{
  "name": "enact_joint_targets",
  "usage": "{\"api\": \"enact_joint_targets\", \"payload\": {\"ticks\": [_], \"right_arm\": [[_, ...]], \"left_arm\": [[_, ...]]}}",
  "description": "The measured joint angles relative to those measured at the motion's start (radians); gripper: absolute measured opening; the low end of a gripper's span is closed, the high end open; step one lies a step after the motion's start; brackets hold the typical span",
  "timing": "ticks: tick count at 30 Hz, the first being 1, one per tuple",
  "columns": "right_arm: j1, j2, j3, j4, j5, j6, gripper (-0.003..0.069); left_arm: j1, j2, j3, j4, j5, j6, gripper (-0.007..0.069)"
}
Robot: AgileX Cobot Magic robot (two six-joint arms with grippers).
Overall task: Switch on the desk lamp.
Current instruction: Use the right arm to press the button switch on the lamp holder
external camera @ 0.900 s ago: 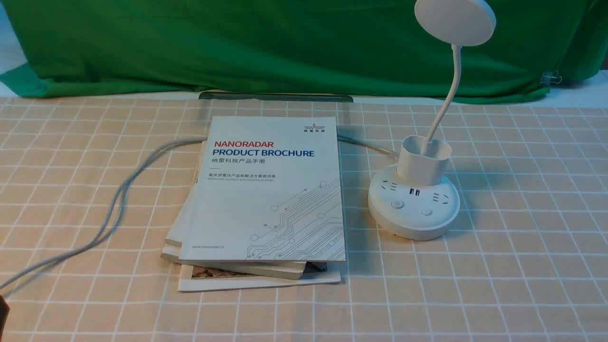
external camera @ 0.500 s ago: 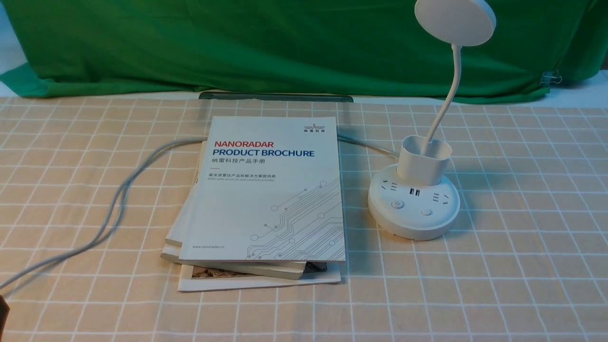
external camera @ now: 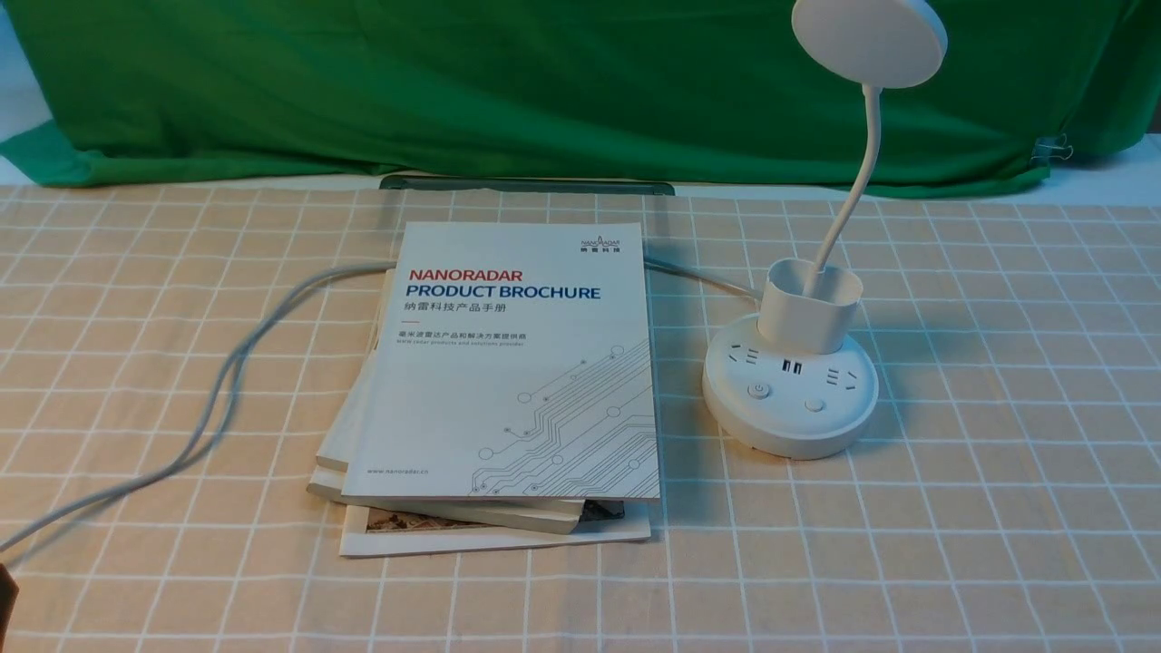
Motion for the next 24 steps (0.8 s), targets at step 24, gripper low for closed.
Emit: {"api": "enact_joint_targets", "payload": {"ticks": [24], "right_arm": [[0.000,0.000,0.000,0.000,0.000,0.111,0.0241]], "left_arm": [[0.000,0.000,0.000,0.000,0.000,0.000,0.0021]]}}
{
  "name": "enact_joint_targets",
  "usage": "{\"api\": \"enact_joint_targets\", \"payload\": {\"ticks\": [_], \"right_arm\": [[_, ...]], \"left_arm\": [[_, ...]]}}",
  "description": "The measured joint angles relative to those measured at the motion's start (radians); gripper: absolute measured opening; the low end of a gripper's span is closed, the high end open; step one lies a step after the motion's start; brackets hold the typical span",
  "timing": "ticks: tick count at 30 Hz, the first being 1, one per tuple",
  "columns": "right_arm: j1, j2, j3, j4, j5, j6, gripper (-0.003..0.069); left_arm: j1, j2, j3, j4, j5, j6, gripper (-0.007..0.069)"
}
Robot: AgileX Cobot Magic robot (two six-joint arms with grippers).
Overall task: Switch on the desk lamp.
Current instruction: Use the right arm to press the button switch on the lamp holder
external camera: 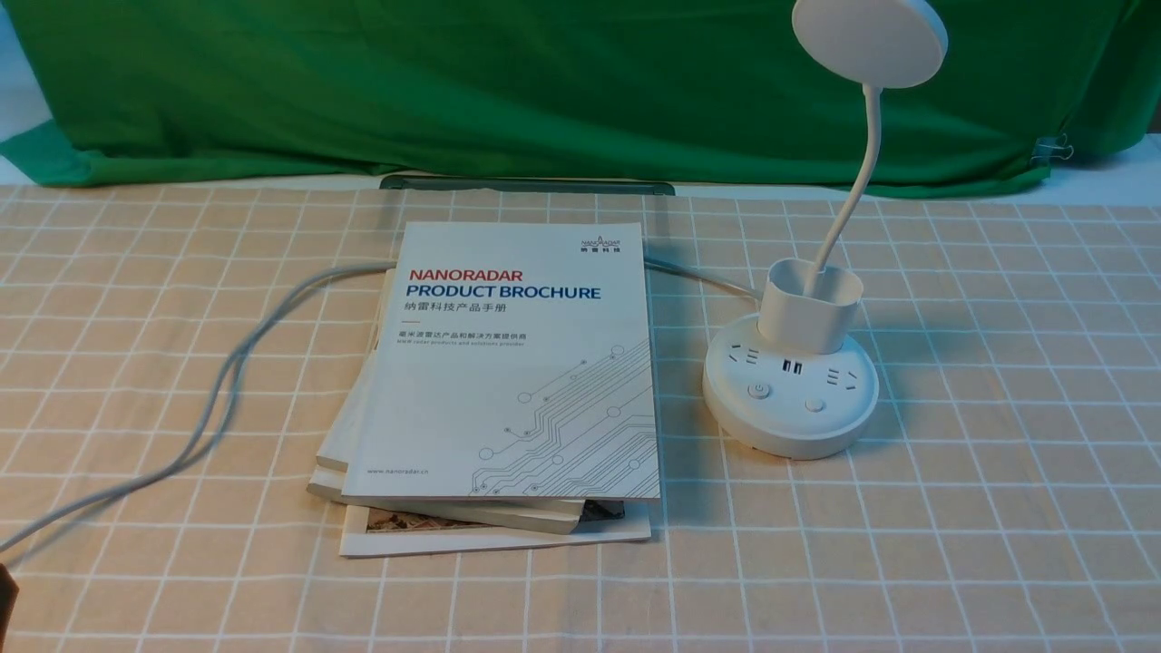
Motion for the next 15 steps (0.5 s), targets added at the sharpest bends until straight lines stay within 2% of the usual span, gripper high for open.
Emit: {"api": "enact_joint_targets", "payload": {"ticks": [6,7,8,9,11,12,13,15], "right_arm": [[0.000,0.000,0.000,0.000,0.000,0.231,0.0241],[0.000,0.000,0.000,0.000,0.000,0.231,0.0241],[0.000,0.000,0.000,0.011,0.000,0.353,0.0241],[0.000,0.000,0.000,0.011,0.000,0.369,0.0241],[0.000,0.000,0.000,0.088,0.000,0.595,0.0241],[0.000,0.000,0.000,0.096,0.000,0.637,0.0241],[0.000,0.000,0.000,0.142,0.000,0.783,0.0241],[0.000,0.000,0.000,0.167,0.001,0.909,0.0241]], "left_arm": [[0.000,0.000,0.000,0.000,0.000,0.000,0.0021],[0.000,0.000,0.000,0.000,0.000,0.000,0.0021],[0.000,0.000,0.000,0.000,0.000,0.000,0.0021],[0.000,0.000,0.000,0.000,0.000,0.000,0.0021],[0.000,0.000,0.000,0.000,0.000,0.000,0.0021],[0.000,0.000,0.000,0.000,0.000,0.000,0.0021],[0.000,0.000,0.000,0.000,0.000,0.000,0.0021],[0.000,0.000,0.000,0.000,0.000,0.000,0.0021]]}}
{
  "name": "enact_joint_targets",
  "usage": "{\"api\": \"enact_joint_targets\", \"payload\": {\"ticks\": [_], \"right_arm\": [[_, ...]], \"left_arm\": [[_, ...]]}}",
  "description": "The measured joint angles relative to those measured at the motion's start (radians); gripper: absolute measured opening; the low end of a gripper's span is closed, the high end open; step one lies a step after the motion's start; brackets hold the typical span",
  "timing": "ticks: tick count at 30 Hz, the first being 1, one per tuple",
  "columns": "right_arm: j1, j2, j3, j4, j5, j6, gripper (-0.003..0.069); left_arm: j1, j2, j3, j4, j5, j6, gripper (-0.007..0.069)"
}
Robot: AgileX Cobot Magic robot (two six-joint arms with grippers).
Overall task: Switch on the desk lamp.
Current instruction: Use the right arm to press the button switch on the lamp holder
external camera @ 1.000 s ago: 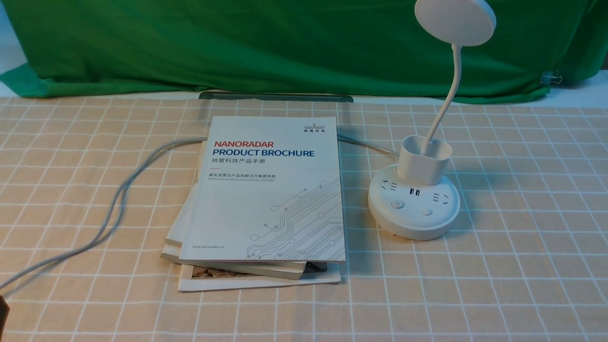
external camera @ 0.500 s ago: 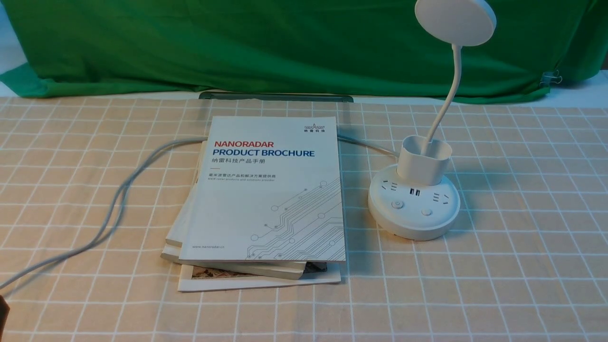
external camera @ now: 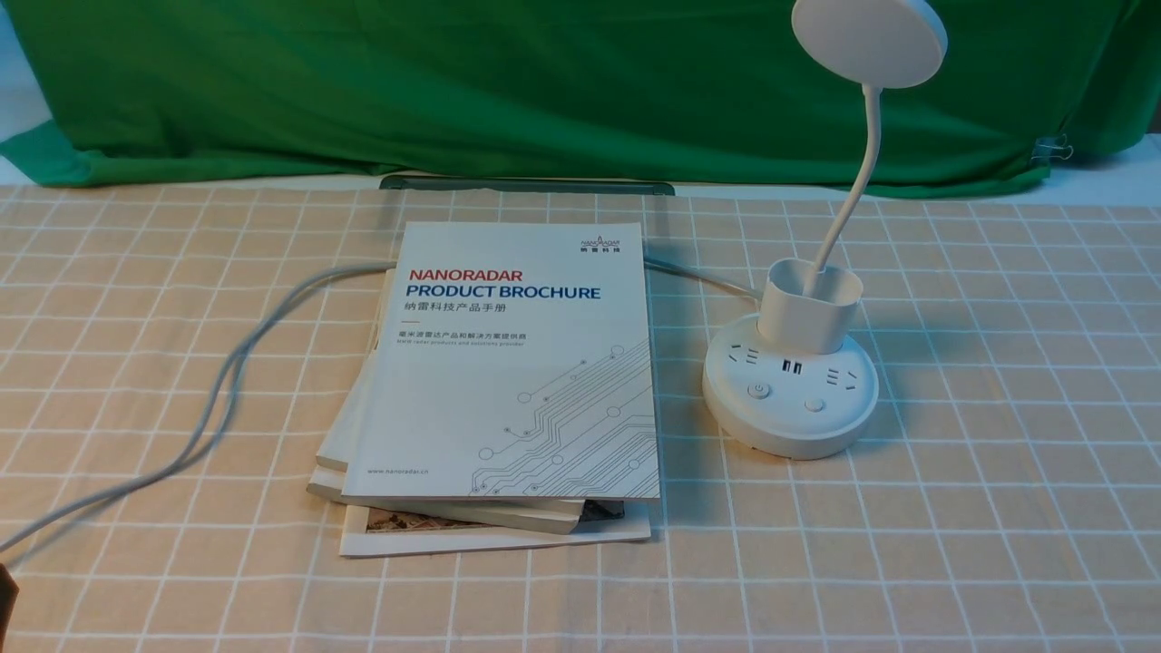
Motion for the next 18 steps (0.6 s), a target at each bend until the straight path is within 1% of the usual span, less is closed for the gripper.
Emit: {"api": "enact_joint_targets", "payload": {"ticks": [1,4,6,10,13,14,15,16,17,18], "right_arm": [[0.000,0.000,0.000,0.005,0.002,0.039,0.0241],[0.000,0.000,0.000,0.001,0.003,0.022,0.0241],[0.000,0.000,0.000,-0.004,0.003,-0.023,0.0241],[0.000,0.000,0.000,-0.014,-0.030,-0.171,0.0241],[0.000,0.000,-0.007,-0.014,-0.085,-0.324,0.0238],[0.000,-0.001,-0.027,-0.015,-0.083,-0.402,0.0227],[0.000,0.000,-0.062,-0.015,-0.075,-0.489,0.0202],[0.000,0.009,-0.108,-0.015,-0.066,-0.562,0.0161],[0.000,0.027,-0.163,-0.015,-0.045,-0.680,0.0110],[0.000,0.057,-0.223,-0.016,-0.025,-0.759,0.0071]], "left_arm": [[0.000,0.000,0.000,0.000,0.000,0.000,0.0021],[0.000,0.000,0.000,0.000,0.000,0.000,0.0021],[0.000,0.000,0.000,0.000,0.000,0.000,0.0021],[0.000,0.000,0.000,0.000,0.000,0.000,0.0021],[0.000,0.000,0.000,0.000,0.000,0.000,0.0021],[0.000,0.000,0.000,0.000,0.000,0.000,0.0021],[0.000,0.000,0.000,0.000,0.000,0.000,0.0021],[0.000,0.000,0.000,0.000,0.000,0.000,0.0021],[0.000,0.000,0.000,0.000,0.000,0.000,0.0021],[0.000,0.000,0.000,0.000,0.000,0.000,0.0021]]}}
